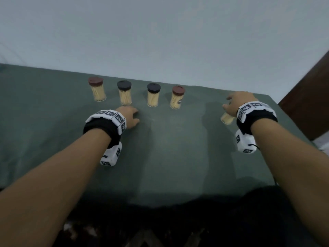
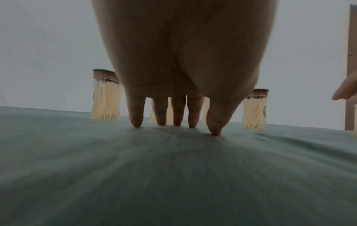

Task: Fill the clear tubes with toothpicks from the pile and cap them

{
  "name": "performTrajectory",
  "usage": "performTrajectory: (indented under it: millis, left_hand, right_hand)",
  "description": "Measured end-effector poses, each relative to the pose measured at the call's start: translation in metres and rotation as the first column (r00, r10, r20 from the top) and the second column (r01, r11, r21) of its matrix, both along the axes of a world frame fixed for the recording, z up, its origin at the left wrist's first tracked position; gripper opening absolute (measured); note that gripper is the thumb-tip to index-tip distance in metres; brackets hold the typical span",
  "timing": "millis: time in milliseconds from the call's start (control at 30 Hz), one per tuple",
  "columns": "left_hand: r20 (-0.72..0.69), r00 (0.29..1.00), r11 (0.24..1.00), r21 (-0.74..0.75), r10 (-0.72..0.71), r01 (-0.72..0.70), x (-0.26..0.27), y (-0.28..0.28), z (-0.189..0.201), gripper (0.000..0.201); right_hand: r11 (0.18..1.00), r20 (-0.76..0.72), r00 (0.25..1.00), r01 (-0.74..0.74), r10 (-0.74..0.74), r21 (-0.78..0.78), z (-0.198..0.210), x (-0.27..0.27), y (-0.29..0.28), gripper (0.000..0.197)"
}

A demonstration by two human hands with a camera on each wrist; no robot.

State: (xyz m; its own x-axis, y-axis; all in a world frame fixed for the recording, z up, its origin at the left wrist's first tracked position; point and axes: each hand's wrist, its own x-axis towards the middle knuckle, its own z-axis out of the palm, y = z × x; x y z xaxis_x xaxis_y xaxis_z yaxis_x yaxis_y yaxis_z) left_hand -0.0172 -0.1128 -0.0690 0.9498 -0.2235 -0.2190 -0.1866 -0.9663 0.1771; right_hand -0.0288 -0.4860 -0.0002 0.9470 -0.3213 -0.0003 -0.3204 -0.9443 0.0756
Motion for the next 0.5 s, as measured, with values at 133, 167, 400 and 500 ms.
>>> performTrajectory:
  millis: [133,167,400,500]
  left_hand:
    - [0.008,1.000,1.000,0.011,0.001,-0.001,-0.002,-0.002,0.000,0.056]
    - [0.011,1.000,1.000,0.013,-0.003,0.002,-0.002,-0.002,-0.001,0.056]
    - [0.030,0.999,0.999,0.047,-0.016,0.015,0.002,-0.001,-0.001,0.056]
    - [0.042,0.999,0.999,0.043,-0.031,0.030,0.004,-0.001,-0.005,0.055]
  right_hand:
    - [0.998,0.035,0.999,-0.037,0.035,0.051,-0.003,-0.008,0.000,0.032]
    - [0.997,0.054,0.998,-0.043,0.039,0.060,-0.004,-0.011,0.002,0.030]
    - [0.968,0.150,0.971,-0.208,0.187,0.138,0.004,0.000,0.024,0.036]
    - [0.937,0.184,0.945,-0.303,0.272,0.174,0.007,0.014,0.047,0.038]
